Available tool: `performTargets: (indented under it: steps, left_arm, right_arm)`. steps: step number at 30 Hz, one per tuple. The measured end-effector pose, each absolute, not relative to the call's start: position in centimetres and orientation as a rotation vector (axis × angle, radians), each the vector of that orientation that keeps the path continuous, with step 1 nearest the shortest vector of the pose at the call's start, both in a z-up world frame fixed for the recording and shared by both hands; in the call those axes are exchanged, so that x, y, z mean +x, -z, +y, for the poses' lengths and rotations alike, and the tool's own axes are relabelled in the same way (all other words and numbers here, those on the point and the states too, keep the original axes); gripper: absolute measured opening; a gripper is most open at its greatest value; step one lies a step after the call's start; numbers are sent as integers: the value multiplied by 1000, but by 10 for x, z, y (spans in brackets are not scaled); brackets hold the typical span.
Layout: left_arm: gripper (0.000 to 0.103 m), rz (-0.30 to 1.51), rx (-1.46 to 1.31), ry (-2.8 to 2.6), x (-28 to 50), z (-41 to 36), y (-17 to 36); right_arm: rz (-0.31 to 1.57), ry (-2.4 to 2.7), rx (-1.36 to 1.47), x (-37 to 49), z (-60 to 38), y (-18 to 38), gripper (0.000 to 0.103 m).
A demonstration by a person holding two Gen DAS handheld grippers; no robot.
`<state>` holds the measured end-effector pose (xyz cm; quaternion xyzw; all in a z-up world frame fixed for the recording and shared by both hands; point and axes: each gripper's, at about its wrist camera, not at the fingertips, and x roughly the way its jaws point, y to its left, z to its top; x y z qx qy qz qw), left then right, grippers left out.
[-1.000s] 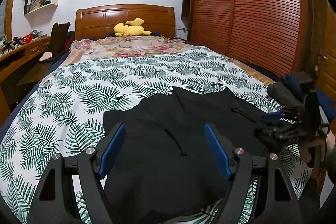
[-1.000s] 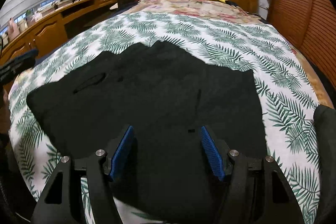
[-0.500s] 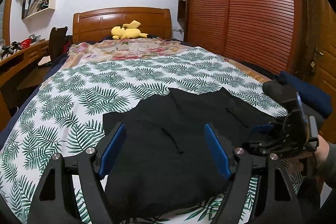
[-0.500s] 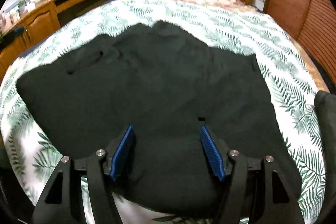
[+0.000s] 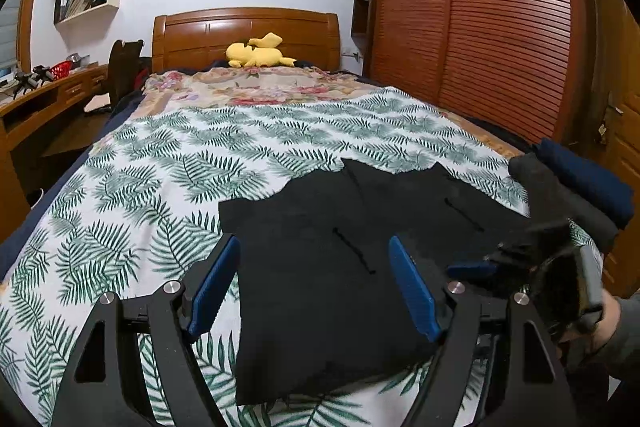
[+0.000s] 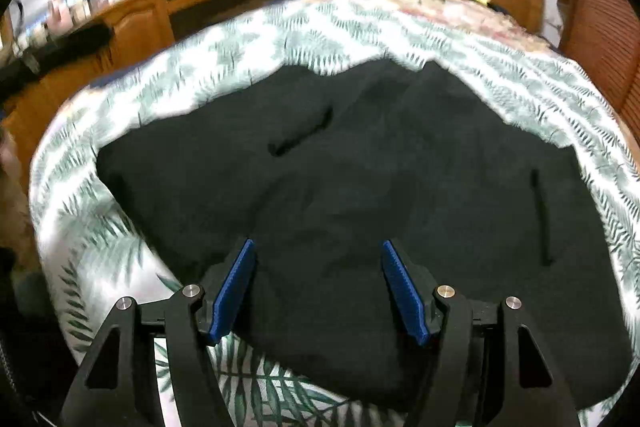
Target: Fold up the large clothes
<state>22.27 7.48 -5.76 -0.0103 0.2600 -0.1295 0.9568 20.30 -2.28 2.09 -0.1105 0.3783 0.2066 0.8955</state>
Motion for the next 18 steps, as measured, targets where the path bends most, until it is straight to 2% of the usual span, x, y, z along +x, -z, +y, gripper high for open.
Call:
performTargets:
  steps: [4, 12, 13, 14, 16, 18]
  left_arm:
    - [78, 554, -25, 254, 222, 74, 66]
    - [77, 594, 26, 286, 210, 51, 87]
    - [75, 598, 34, 297, 208, 47, 90]
    - [63, 605, 41, 307, 206, 44, 92]
    - [51, 633, 56, 328, 205, 37, 99]
    - [45, 656, 61, 342, 204, 32, 104]
  right_arm:
    - [763, -413, -246, 204, -25, -8, 68]
    - [731, -401, -212, 186, -39, -17, 68]
    - [723, -396, -199, 182, -47, -20, 68]
    - [716, -395, -185, 176, -54, -24, 68]
    - [702, -380, -171, 167, -69, -32, 68]
    - [681, -345, -178, 164, -86, -38, 68]
